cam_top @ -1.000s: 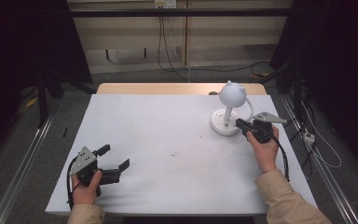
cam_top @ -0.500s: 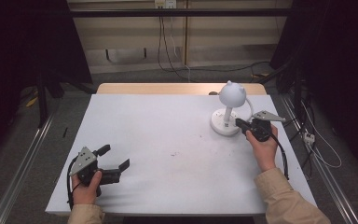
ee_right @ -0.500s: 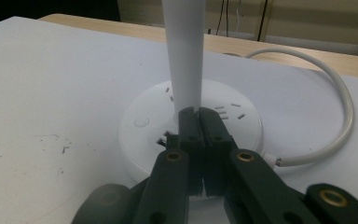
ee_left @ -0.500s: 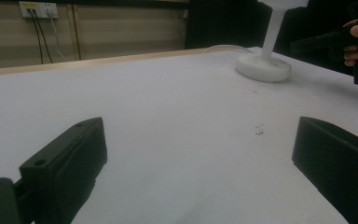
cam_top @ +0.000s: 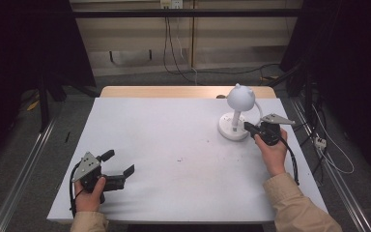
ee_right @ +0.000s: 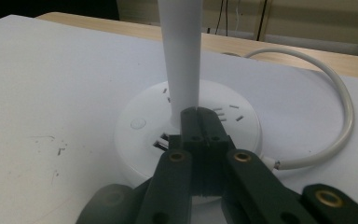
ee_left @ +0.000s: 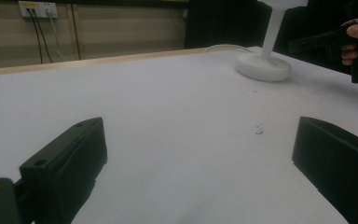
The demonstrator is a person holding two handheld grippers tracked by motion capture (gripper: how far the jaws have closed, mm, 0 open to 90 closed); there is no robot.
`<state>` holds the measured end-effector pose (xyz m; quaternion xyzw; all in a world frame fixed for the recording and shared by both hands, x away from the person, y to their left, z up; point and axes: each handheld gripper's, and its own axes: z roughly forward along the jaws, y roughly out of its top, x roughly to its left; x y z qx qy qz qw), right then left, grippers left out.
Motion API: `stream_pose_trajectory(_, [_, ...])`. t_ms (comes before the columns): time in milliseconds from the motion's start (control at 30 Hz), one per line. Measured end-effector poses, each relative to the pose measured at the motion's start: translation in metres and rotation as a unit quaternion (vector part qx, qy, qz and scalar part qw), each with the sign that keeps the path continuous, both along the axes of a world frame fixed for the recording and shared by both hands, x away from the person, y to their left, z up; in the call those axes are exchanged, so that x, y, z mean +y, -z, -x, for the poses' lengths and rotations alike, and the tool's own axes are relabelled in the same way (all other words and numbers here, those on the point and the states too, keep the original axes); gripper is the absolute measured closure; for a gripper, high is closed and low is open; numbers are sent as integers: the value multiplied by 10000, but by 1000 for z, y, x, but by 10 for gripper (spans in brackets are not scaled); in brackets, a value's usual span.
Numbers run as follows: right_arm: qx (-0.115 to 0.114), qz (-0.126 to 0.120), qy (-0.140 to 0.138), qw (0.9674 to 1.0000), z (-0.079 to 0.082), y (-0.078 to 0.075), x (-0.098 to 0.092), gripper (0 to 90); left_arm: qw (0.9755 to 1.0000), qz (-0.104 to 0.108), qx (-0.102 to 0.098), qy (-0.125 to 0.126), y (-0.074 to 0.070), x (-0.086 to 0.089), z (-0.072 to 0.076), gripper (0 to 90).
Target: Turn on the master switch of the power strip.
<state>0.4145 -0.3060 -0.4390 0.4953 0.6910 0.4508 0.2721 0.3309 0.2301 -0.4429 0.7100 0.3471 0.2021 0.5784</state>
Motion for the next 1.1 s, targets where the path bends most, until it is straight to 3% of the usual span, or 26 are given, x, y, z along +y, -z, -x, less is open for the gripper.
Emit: stream_pose_trajectory(1100, [170,243,49,9995,-9,11,-1,900,10000,23,34,28,2,-2,-1,28])
